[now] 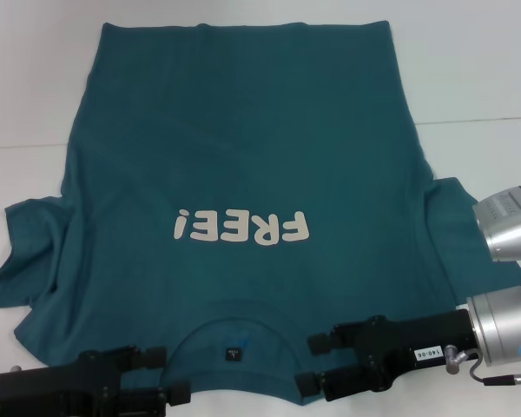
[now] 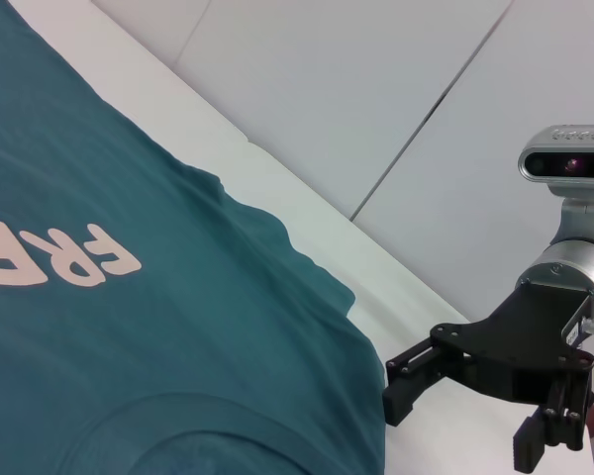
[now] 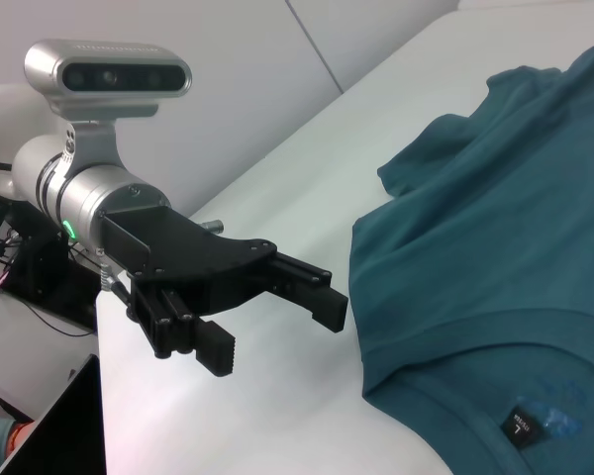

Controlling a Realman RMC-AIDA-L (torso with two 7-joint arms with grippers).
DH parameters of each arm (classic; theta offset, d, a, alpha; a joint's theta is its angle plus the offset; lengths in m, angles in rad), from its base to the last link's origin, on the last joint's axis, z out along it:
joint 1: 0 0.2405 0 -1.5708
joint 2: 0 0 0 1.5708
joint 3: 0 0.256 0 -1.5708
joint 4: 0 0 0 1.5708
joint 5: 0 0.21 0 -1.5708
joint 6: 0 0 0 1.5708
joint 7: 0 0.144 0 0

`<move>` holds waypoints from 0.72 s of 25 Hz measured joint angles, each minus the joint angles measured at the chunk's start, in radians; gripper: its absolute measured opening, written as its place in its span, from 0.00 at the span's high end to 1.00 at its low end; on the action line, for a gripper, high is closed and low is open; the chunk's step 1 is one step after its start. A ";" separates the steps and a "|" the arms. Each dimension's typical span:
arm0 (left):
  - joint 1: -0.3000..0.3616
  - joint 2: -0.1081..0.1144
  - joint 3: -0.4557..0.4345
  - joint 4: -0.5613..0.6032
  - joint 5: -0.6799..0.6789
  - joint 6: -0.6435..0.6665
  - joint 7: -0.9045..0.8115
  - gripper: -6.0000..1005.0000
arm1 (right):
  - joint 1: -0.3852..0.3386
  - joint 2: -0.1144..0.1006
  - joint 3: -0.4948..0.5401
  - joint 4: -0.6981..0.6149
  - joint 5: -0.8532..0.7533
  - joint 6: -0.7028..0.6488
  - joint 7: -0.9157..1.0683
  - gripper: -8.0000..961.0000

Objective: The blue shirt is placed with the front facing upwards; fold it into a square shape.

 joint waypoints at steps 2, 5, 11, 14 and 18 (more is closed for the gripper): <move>0.001 0.000 0.000 0.000 0.000 0.000 0.000 0.10 | 0.000 0.000 0.000 0.000 -0.001 0.000 0.000 0.07; 0.002 0.000 0.000 0.000 0.000 0.001 0.000 0.11 | -0.001 0.000 0.000 0.000 -0.001 0.000 0.000 0.07; 0.004 0.002 0.000 0.000 0.000 0.003 -0.011 0.11 | -0.002 0.000 0.000 0.000 -0.001 0.000 0.000 0.07; 0.004 0.003 0.000 0.000 0.000 0.003 -0.011 0.12 | -0.002 0.000 0.000 0.000 -0.001 0.000 0.000 0.07; 0.004 0.003 0.000 0.000 0.000 0.003 -0.014 0.12 | -0.002 0.001 0.000 0.000 -0.002 0.000 0.000 0.07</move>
